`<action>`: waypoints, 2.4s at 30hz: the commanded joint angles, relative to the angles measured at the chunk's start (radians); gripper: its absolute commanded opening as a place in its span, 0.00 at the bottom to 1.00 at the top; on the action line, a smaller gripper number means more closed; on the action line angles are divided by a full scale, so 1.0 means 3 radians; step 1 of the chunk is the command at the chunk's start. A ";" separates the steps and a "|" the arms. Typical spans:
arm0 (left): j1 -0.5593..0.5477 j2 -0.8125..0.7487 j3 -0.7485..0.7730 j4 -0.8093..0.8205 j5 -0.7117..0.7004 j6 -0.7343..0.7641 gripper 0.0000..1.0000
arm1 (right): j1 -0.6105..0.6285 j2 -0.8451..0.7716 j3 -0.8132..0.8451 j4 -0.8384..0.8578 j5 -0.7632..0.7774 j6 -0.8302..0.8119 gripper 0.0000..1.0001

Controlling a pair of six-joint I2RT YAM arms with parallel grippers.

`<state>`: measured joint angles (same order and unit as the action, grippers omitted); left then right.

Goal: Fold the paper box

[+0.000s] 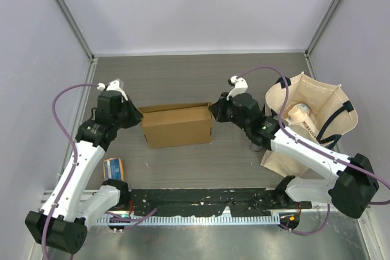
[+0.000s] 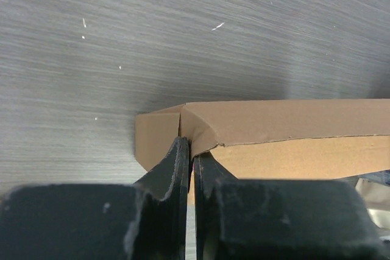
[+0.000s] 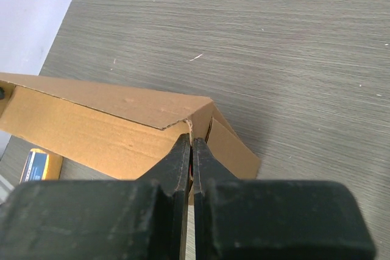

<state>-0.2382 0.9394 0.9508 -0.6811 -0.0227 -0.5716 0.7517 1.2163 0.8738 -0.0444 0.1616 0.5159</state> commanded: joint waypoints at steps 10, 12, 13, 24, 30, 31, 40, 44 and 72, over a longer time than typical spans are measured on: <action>0.0007 -0.0467 -0.0137 -0.0654 0.0213 -0.0171 0.53 | 0.0051 -0.0107 -0.0330 -0.0179 -0.0073 -0.0380 0.01; 0.0012 -0.0549 -0.0086 -0.0588 0.0377 -0.0114 0.61 | 0.0056 -0.0122 -0.0310 -0.0189 -0.0083 -0.0395 0.02; 0.0007 -0.0615 -0.0066 -0.0573 0.0423 -0.0074 0.67 | 0.0061 -0.0122 -0.0290 -0.0189 -0.0099 -0.0390 0.01; 0.0007 -0.0698 0.0522 -0.0149 0.0750 -0.0037 0.76 | 0.0133 -0.0097 -0.0197 -0.0240 -0.0124 -0.0421 0.08; 0.0007 -0.0178 0.0482 0.0684 0.1226 -0.0441 0.65 | 0.0143 -0.0097 -0.0116 -0.0266 -0.0170 -0.0421 0.11; 0.0012 -0.0085 0.0466 0.0736 0.1307 -0.0462 0.63 | 0.0143 -0.0092 -0.0100 -0.0271 -0.0170 -0.0421 0.12; -0.0111 0.0285 0.0170 0.0961 0.1492 -0.0503 0.52 | 0.0179 -0.0158 0.0089 -0.0363 -0.0431 -0.0304 0.33; -0.0131 0.0157 -0.0095 0.0997 0.1477 -0.0564 0.51 | 0.0174 -0.0240 0.0308 -0.0577 -0.0467 -0.0150 0.50; -0.0275 0.0029 -0.0388 0.0972 0.1186 -0.0488 0.49 | -0.0138 0.0046 0.0805 -0.1069 -0.0743 0.0847 0.55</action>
<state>-0.3103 0.9581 0.8436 -0.4164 0.3714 -0.7479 0.7055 1.2366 1.0901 -0.3946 -0.0559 0.7326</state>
